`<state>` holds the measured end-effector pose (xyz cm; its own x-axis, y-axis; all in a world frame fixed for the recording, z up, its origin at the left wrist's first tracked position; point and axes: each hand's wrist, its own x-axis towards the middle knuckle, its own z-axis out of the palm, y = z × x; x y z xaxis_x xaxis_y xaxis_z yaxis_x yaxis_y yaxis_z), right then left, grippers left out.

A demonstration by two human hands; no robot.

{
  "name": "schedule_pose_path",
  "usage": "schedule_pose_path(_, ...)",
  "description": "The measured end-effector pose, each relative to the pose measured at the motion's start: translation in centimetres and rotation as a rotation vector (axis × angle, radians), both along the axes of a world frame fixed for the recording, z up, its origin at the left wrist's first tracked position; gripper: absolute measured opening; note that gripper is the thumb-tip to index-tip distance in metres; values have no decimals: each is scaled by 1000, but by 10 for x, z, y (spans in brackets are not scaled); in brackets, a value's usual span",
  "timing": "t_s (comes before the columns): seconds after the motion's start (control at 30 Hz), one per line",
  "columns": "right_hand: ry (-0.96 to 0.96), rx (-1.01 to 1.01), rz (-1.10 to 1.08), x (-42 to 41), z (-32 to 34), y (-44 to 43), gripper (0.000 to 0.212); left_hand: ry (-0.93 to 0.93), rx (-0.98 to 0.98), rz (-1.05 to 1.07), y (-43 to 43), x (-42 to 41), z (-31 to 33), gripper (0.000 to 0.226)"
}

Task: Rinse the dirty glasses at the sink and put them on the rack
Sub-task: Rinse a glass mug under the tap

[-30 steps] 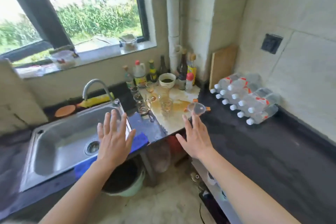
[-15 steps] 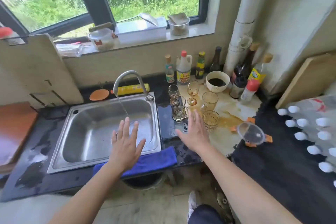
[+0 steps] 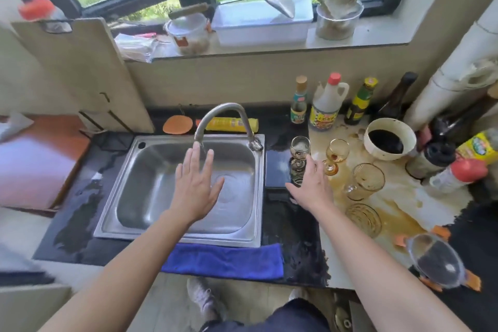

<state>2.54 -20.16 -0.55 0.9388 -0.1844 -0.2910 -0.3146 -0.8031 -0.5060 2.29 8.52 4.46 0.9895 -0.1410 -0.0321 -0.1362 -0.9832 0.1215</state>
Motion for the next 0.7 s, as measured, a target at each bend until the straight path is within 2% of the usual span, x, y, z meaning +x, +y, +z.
schedule_pose_path(0.2,-14,-76,-54,1,1,21,80,-26,-40,-87,29,52,-9,74)
schedule_pose_path(0.47,2,-69,-121,14,9,139,76,21,-65,-460,116,92,-16,70)
schedule_pose_path(0.57,-35,-66,-170,25,11,171,75,40,-54,-447,148,109,-30,70)
schedule_pose_path(0.7,-45,116,-283,42,13,201,79,84,-71,-407,172,118,-45,70)
